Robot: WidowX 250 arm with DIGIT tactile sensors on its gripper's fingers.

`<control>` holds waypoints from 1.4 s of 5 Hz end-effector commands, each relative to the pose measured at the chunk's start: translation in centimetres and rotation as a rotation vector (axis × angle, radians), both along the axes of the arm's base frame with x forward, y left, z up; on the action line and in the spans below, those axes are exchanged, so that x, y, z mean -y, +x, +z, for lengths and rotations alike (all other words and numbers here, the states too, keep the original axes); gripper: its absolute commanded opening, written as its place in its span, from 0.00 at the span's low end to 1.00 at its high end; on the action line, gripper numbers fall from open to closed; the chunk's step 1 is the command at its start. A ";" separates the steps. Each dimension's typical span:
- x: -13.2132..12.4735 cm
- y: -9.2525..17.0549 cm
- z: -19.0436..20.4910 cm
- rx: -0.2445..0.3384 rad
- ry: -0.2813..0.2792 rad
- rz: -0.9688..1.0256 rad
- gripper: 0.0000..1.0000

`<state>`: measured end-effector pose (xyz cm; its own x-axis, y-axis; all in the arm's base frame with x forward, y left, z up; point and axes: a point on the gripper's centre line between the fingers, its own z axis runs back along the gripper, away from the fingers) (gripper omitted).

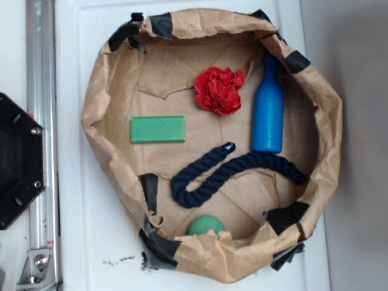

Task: Grab the green block.

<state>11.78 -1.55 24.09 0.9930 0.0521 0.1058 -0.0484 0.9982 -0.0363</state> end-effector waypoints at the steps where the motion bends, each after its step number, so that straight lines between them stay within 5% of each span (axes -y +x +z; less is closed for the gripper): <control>1: 0.0 0.0 0.0 0.000 0.000 0.000 1.00; 3: -2.5 9.9 -6.3 0.017 0.043 -0.072 1.00; 4: -3.1 12.8 -10.9 -0.061 0.097 -0.086 1.00; 5: -3.5 12.1 -15.7 -0.112 0.128 -0.142 1.00; 7: -5.5 11.8 -22.0 -0.189 0.105 -0.240 1.00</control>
<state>23.87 3.44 2.56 0.9733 -0.2057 -0.1021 0.2113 0.9763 0.0471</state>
